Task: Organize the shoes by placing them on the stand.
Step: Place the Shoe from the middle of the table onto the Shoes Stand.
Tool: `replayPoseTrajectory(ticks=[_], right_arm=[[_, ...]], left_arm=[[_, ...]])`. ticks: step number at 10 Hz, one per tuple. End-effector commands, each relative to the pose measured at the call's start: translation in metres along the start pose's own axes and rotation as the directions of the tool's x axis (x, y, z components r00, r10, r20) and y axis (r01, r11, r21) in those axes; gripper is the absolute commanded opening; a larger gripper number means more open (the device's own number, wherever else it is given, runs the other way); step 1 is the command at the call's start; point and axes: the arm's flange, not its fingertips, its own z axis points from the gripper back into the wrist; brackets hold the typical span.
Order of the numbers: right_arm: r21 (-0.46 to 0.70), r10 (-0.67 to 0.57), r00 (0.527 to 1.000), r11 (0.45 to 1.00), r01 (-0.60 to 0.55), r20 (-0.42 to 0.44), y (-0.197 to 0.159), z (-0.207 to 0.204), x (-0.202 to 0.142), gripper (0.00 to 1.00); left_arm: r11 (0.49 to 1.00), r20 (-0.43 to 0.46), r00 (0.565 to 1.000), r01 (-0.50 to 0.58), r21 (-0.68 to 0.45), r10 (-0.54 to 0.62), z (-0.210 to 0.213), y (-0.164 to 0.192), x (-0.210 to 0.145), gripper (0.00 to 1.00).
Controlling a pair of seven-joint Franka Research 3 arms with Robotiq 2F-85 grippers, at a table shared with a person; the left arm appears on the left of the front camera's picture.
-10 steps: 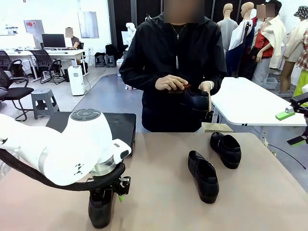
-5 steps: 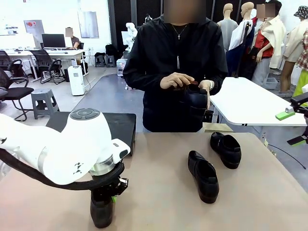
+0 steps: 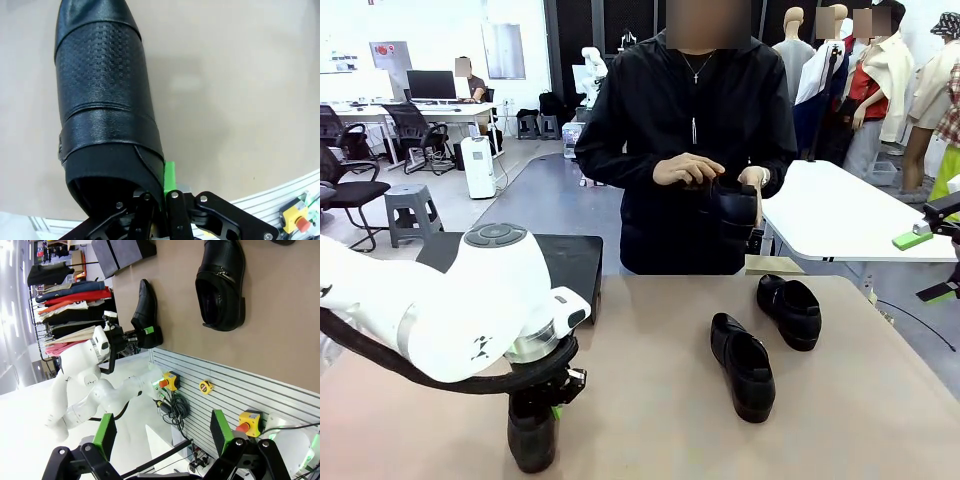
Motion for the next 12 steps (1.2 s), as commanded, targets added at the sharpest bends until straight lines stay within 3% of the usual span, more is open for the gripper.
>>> replayPoseTrajectory(ticks=[1,3,5,7,8,9,12], right_arm=[[0.0,-0.012,1.0,1.0,0.012,-0.006,0.003,0.004,0.0,1.0],[0.0,-0.012,1.0,1.0,0.012,-0.006,0.003,0.004,0.0,1.0],[0.0,-0.012,1.0,1.0,0.012,-0.006,0.003,0.004,0.0,1.0],[0.0,-0.012,1.0,1.0,0.012,-0.006,0.003,0.004,0.0,1.0],[0.0,-0.012,1.0,1.0,0.012,-0.006,0.003,0.004,0.0,1.0],[0.0,-0.012,1.0,1.0,0.012,-0.006,0.003,0.004,0.0,1.0],[0.0,-0.012,1.0,1.0,0.012,-0.006,0.003,0.004,0.0,1.0]], left_arm=[[0.995,0.026,0.995,0.098,0.013,-0.099,0.035,0.018,-0.013,0.0],[0.968,0.034,0.968,0.25,-0.018,-0.25,0.102,0.048,-0.032,0.0],[0.926,0.146,0.917,0.377,-0.013,-0.371,0.177,0.114,-0.058,0.0],[0.937,0.251,0.904,0.346,0.047,-0.346,0.209,0.163,-0.074,0.0],[0.951,0.263,0.927,0.299,-0.082,-0.269,0.222,0.17,-0.084,0.0],[0.931,0.179,0.915,0.365,0.007,-0.361,0.233,0.114,-0.036,0.0],[0.931,0.179,0.915,0.365,0.007,-0.361,0.233,0.114,-0.036,0.0]])
